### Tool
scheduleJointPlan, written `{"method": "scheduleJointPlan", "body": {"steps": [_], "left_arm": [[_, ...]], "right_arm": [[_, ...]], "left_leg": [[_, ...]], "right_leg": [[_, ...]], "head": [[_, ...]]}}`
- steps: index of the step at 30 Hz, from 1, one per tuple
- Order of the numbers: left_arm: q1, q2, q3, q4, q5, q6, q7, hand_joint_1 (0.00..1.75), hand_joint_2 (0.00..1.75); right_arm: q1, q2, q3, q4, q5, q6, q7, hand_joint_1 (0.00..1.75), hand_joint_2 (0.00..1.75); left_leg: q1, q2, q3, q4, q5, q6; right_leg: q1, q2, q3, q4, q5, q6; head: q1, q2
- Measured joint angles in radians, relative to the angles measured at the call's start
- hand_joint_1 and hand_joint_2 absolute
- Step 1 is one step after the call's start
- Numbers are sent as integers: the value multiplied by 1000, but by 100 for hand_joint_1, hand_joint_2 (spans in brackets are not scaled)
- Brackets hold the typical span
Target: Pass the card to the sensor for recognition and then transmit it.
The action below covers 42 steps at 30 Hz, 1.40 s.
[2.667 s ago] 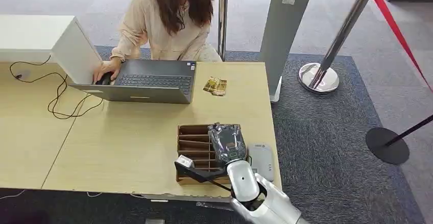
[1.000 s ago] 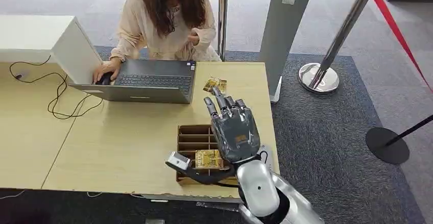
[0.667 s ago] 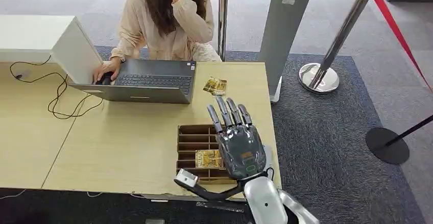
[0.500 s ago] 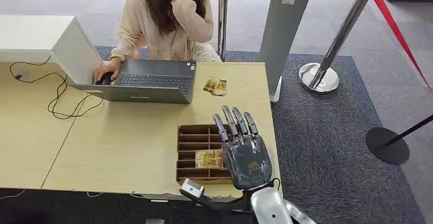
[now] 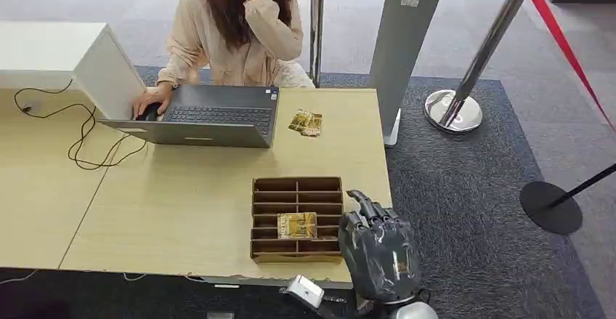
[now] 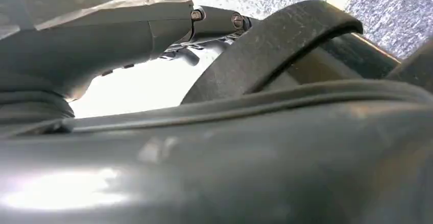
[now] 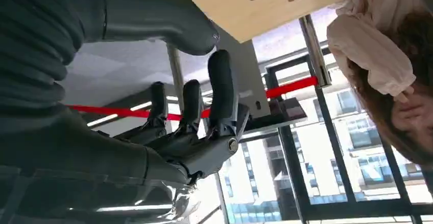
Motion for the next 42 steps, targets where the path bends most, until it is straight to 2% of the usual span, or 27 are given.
{"method": "scheduleJointPlan", "body": {"steps": [2, 3, 8, 16, 28, 42], "left_arm": [[0, 0, 2, 0, 0, 2, 5, 0, 0], [0, 0, 6, 0, 0, 2, 6, 0, 0], [-1, 1, 10, 0, -3, 1, 16, 0, 0], [-2, 8, 11, 0, -10, 1, 31, 0, 0], [-3, 9, 11, 0, -11, 2, 32, 0, 0], [-3, 10, 11, 0, -14, 3, 32, 0, 0]], "right_arm": [[0, -6, 6, 6, -24, -19, 0, 56, 175], [-1, -8, 12, 13, -40, -24, -2, 56, 175], [-6, -13, 29, 55, -105, -53, -24, 33, 175], [-23, -2, 58, 176, -194, -119, -77, 45, 175], [-48, 36, 80, 317, -245, -131, -107, 51, 175], [-81, 90, 90, 386, -245, -128, -129, 51, 175]], "left_leg": [[0, 0, 0, 0, 0, 0], [0, 0, 0, 0, 0, 0], [0, 0, 0, 0, 0, 0], [0, 0, 0, 0, 0, 0], [0, 0, 0, 0, 0, 0], [0, 0, 0, 0, 0, 0]], "right_leg": [[0, 0, 0, 0, 0, 0], [0, 0, 0, 0, 0, 0], [0, 0, 0, 0, 0, 0], [0, 0, 0, 0, 0, 0], [0, 0, 0, 0, 0, 0], [0, 0, 0, 0, 0, 0]], "head": [[0, 0], [0, 0], [0, 0], [0, 0], [0, 0], [0, 0]]}}
